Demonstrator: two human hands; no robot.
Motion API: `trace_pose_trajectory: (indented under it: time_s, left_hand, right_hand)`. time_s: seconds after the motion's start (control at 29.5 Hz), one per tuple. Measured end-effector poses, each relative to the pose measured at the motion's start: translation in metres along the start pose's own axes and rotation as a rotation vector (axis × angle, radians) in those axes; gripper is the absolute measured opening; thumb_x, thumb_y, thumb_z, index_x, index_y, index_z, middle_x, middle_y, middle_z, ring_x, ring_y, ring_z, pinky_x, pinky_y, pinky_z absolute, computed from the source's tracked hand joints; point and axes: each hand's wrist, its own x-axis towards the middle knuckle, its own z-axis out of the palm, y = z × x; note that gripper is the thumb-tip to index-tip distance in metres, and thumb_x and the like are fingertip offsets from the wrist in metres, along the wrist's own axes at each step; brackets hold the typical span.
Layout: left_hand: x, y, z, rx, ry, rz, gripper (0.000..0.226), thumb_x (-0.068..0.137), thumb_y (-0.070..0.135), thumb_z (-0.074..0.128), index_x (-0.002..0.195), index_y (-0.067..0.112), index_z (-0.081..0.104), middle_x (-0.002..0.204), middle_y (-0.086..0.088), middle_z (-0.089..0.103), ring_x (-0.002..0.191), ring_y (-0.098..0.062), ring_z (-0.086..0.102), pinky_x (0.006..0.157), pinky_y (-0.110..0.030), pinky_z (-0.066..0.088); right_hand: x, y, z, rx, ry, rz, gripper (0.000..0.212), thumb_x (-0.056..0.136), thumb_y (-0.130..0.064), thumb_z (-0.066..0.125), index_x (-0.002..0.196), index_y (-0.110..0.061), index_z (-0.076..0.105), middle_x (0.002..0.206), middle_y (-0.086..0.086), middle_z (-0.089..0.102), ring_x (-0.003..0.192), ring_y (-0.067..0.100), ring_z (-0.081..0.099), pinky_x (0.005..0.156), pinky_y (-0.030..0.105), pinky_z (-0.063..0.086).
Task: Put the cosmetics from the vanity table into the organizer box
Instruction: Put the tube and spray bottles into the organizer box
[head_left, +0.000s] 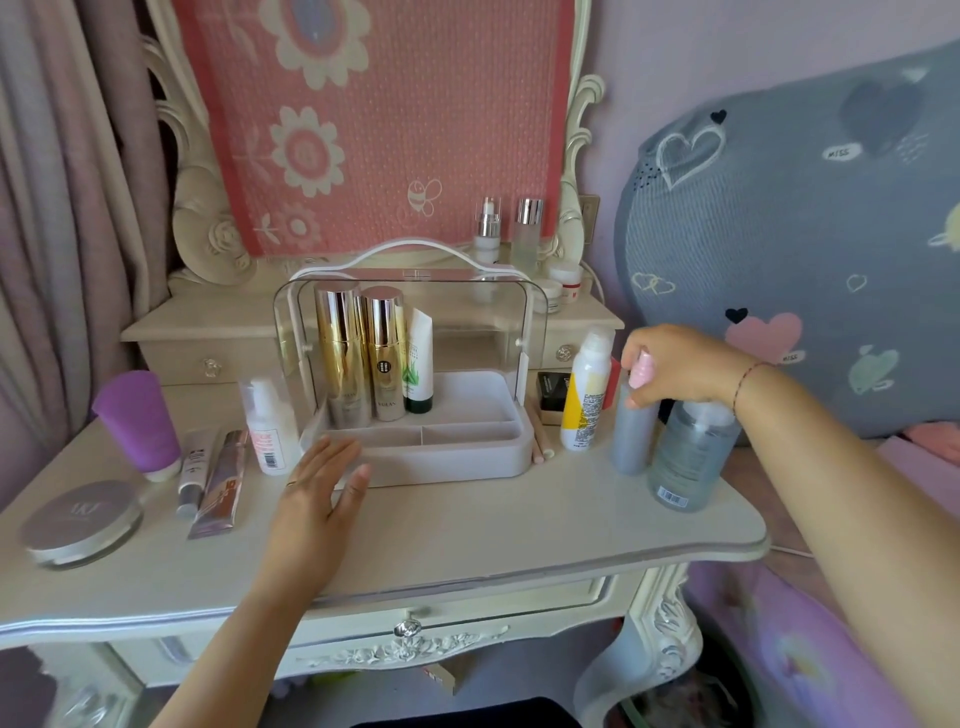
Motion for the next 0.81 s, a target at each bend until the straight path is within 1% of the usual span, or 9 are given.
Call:
trace_pose_trajectory:
  time_s: [0.14,0.2,0.31,0.41,0.51,0.58,0.64,0.75,0.81]
  left_hand:
    - [0.000,0.000,0.000,0.003,0.004,0.006,0.049,0.087,0.041,0.044,0.123,0.011,0.058,0.134,-0.005,0.053,0.133,-0.017,0.035,0.109,-0.036,0.027]
    - [0.000,0.000,0.000,0.005,0.009,0.010,0.048,0.087,0.039,0.044,0.123,0.010,0.058,0.133,-0.006,0.054,0.133,-0.018,0.036,0.109,-0.035,0.027]
    - [0.000,0.000,0.001,-0.003,0.015,0.013,0.047,0.087,0.038,0.045,0.122,0.010,0.059,0.132,-0.006,0.054,0.133,-0.018,0.036,0.109,-0.035,0.027]
    - [0.000,-0.001,0.002,-0.004,0.020,0.012,0.044,0.088,0.036,0.046,0.122,0.010,0.059,0.132,-0.006,0.054,0.133,-0.017,0.036,0.108,-0.033,0.026]
    - [0.000,0.000,0.001,-0.001,0.021,0.005,0.043,0.089,0.035,0.047,0.123,0.010,0.058,0.133,-0.005,0.053,0.133,-0.017,0.035,0.107,-0.031,0.025]
    - [0.000,0.001,0.001,-0.002,0.020,0.007,0.044,0.089,0.036,0.046,0.123,0.010,0.058,0.133,-0.006,0.053,0.133,-0.017,0.035,0.107,-0.031,0.025]
    - [0.000,0.001,0.001,-0.007,0.023,0.002,0.042,0.090,0.034,0.048,0.123,0.010,0.058,0.133,-0.006,0.053,0.134,-0.017,0.035,0.107,-0.030,0.025]
    - [0.001,0.000,0.002,-0.009,0.029,-0.007,0.040,0.091,0.032,0.049,0.123,0.010,0.058,0.134,-0.006,0.053,0.134,-0.017,0.033,0.107,-0.029,0.024]
    - [0.001,0.000,0.002,-0.013,0.037,-0.006,0.039,0.091,0.031,0.050,0.123,0.010,0.058,0.134,-0.006,0.053,0.134,-0.017,0.033,0.108,-0.029,0.024]
  right_hand:
    - [-0.012,-0.015,-0.007,0.053,0.035,-0.048,0.041,0.066,-0.020,0.081,0.101,-0.019,0.060,0.106,0.003,0.062,0.095,0.021,0.057,0.077,0.034,0.049]
    - [-0.025,-0.024,-0.015,0.102,0.073,-0.083,0.041,0.065,-0.020,0.081,0.100,-0.023,0.059,0.103,-0.001,0.062,0.090,0.017,0.058,0.073,0.033,0.050]
    - [-0.051,-0.045,-0.029,0.230,0.125,-0.163,0.044,0.064,-0.023,0.082,0.097,-0.033,0.056,0.094,-0.014,0.061,0.076,0.001,0.058,0.059,0.014,0.044]
    - [-0.062,-0.080,-0.031,0.445,0.205,-0.259,0.047,0.064,-0.026,0.082,0.102,-0.037,0.056,0.094,-0.019,0.063,0.076,-0.007,0.060,0.062,0.004,0.045]
    - [-0.048,-0.117,-0.008,0.516,0.332,-0.328,0.051,0.068,-0.026,0.078,0.111,-0.036,0.053,0.098,-0.019,0.061,0.084,-0.005,0.059,0.072,0.006,0.044]
    - [-0.029,-0.136,0.018,0.496,0.390,-0.334,0.054,0.073,-0.021,0.075,0.120,-0.030,0.051,0.100,-0.017,0.059,0.086,0.002,0.057,0.075,0.017,0.044]
    - [-0.007,-0.147,0.045,0.422,0.429,-0.342,0.057,0.077,-0.017,0.071,0.128,-0.024,0.046,0.109,-0.004,0.061,0.092,0.017,0.057,0.072,0.027,0.041]
    - [0.028,-0.147,0.076,0.270,0.473,-0.308,0.058,0.081,-0.014,0.067,0.133,-0.017,0.040,0.120,0.006,0.060,0.101,0.029,0.058,0.069,0.027,0.037]
    - [0.048,-0.145,0.090,0.291,0.469,-0.222,0.056,0.082,-0.015,0.066,0.131,-0.015,0.039,0.120,0.008,0.060,0.101,0.032,0.059,0.069,0.030,0.040]
